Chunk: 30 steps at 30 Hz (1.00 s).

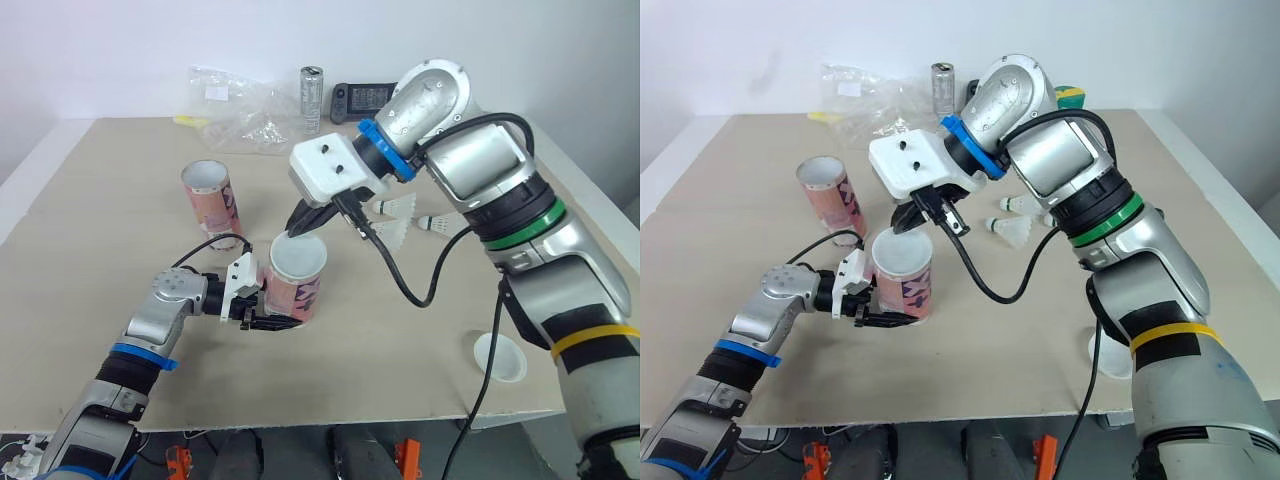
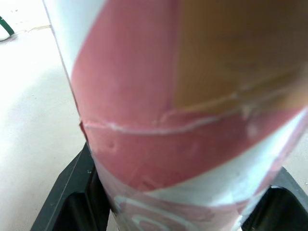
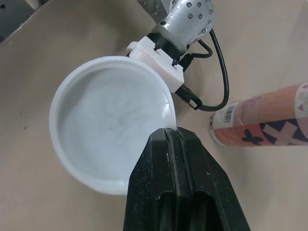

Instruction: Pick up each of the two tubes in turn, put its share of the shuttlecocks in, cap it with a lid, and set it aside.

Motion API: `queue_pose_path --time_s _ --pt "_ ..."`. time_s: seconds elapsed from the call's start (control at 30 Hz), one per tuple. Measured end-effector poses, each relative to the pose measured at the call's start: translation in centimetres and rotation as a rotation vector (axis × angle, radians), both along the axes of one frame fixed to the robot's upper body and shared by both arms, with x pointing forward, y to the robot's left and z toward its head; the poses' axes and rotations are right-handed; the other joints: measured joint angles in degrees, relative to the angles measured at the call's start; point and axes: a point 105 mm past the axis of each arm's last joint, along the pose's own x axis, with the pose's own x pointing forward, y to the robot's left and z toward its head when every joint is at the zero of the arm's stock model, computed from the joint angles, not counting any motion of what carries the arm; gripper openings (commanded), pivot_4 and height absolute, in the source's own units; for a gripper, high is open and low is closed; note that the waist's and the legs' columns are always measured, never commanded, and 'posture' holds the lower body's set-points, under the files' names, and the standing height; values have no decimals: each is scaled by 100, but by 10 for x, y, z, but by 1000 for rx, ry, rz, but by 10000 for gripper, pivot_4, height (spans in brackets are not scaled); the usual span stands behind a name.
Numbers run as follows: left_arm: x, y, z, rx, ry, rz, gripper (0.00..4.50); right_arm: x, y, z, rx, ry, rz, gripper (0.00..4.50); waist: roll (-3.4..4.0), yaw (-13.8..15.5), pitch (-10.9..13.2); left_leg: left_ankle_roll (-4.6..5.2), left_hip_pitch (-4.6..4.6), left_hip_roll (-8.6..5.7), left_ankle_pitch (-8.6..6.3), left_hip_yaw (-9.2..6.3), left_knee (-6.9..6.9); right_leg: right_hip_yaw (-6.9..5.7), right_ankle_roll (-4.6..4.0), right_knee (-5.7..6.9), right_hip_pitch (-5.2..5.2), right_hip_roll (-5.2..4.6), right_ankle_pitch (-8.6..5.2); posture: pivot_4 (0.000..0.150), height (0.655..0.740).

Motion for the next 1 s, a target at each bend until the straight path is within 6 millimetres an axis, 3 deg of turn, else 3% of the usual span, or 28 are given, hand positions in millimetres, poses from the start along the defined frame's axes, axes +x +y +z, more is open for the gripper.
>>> queue_pose_path --time_s 0.03,0.1,0.23,0.3,0.4,0.5,0.6,0.7,0.83,0.87,1.0 --pt "0 0 0 0 0 0 28400 0 0 -4 -7 -21 11 416 -1 0 -1 0 0 0 0 -2 -2 -1 0 0 0 0 0 1500 7236" --pt "0 0 -1 0 4 1 28400 0 2 -10 -6 -71 37 6370 -1 0 -10 0 2 0 0 -2 -3 -3 -1 0 3 0 -3 1500 7236" --pt "1 2 -3 1 16 11 28400 1 9 -18 -3 -139 64 22398 1 -2 -38 -1 40 0 0 -2 -12 -3 -6 0 29 0 -5 1500 7236" --pt "1 5 -7 7 30 22 28400 4 16 -18 23 -157 43 31168 -6 -15 -53 -3 105 0 -2 1 -31 0 -44 -2 80 -1 -29 1500 7236" --pt "1 6 -8 12 35 29 28400 7 20 -19 46 -126 3 31168 -16 -26 -72 -8 139 2 -5 1 -45 0 -55 -2 98 1 -35 1500 7236" --pt "1 7 -8 9 33 30 28400 12 22 -16 95 12 -70 31168 -11 -37 -70 -8 136 3 -5 1 -48 1 -57 1 94 1 -35 1500 7236" --pt "1 4 -7 8 28 18 28400 6 26 3 151 207 -105 31168 -2 -27 -60 -8 101 2 -5 -8 -48 -8 -55 0 75 2 -38 1500 7236" --pt "0 2 -6 4 24 7 28400 1 15 23 191 245 -100 22177 -11 4 -65 -26 92 -3 -19 -21 -47 -15 -30 -6 82 -1 -54 1500 7236" --pt "-1 3 -6 8 27 -6 28400 0 1 19 204 274 -117 2314 -9 -6 -63 -18 93 -5 -35 -20 -48 -12 -26 -7 83 -1 -67 1500 7236" --pt "-1 3 -6 10 26 -6 28400 -1 1 14 193 281 -111 112 -7 -8 -62 -16 94 -5 -36 -21 -48 -12 -28 -5 83 0 -69 1500 7236" --pt "-1 3 -6 9 27 -3 28400 -5 6 -9 124 284 -94 112 0 -11 -58 -16 94 -5 -36 -25 -46 -16 -26 -2 83 2 -67 1500 7236"
